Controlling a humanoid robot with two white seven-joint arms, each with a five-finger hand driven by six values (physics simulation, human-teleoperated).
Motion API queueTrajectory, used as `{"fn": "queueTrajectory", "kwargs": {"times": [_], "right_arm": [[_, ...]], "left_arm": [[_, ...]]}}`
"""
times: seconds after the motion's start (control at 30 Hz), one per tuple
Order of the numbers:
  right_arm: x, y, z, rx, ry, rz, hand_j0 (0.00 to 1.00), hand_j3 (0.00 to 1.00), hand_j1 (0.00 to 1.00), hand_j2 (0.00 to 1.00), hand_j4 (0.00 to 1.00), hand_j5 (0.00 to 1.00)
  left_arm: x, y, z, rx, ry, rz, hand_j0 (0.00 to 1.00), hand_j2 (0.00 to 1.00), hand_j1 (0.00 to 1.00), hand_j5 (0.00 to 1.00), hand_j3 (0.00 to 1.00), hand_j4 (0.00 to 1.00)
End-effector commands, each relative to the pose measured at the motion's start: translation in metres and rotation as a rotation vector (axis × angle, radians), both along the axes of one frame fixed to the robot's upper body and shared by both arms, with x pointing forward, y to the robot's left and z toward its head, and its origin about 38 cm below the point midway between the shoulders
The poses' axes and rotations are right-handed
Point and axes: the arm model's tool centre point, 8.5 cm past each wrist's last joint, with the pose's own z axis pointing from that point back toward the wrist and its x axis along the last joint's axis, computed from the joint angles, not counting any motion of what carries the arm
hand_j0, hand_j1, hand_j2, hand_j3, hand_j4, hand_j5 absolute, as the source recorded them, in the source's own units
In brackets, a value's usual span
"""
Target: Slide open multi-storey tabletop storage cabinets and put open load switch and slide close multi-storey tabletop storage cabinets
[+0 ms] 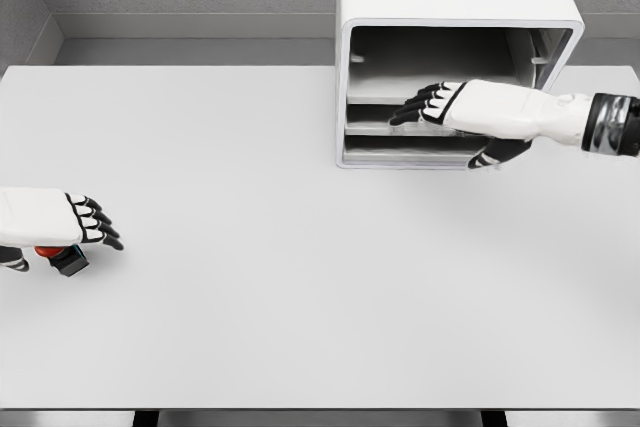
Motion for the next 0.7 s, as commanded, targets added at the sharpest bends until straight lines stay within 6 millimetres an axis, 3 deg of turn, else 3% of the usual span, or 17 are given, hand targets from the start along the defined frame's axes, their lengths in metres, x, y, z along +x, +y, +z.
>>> {"fn": "queueTrajectory", "kwargs": {"times": [0.0,0.17,0.23,0.47,0.67], "right_arm": [[0.008,0.000,-0.013,0.019,0.047,-0.030,1.00,1.00,1.00,1.00,1.00,1.00],[0.025,-0.001,-0.015,0.049,0.065,-0.071,1.00,1.00,1.00,1.00,1.00,1.00],[0.032,-0.004,-0.011,0.045,0.071,-0.112,1.00,1.00,1.00,1.00,1.00,1.00],[0.050,-0.005,-0.012,0.065,0.088,-0.150,1.00,1.00,1.00,1.00,1.00,1.00],[0.052,-0.003,-0.022,0.034,0.108,-0.150,1.00,1.00,1.00,1.00,1.00,1.00]], "left_arm": [[0.000,0.002,0.000,0.008,0.000,0.004,0.92,0.92,0.92,0.92,0.92,0.92],[0.000,0.003,0.000,0.025,-0.005,0.001,0.83,0.83,0.83,0.83,0.83,0.83],[0.000,0.003,-0.002,0.027,-0.003,0.002,0.74,0.74,0.74,0.74,0.74,0.74],[-0.001,0.005,-0.005,0.042,0.000,-0.002,0.65,0.65,0.65,0.65,0.65,0.65],[-0.002,0.007,-0.004,0.048,-0.002,0.002,0.64,0.64,0.64,0.64,0.64,0.64]]}}
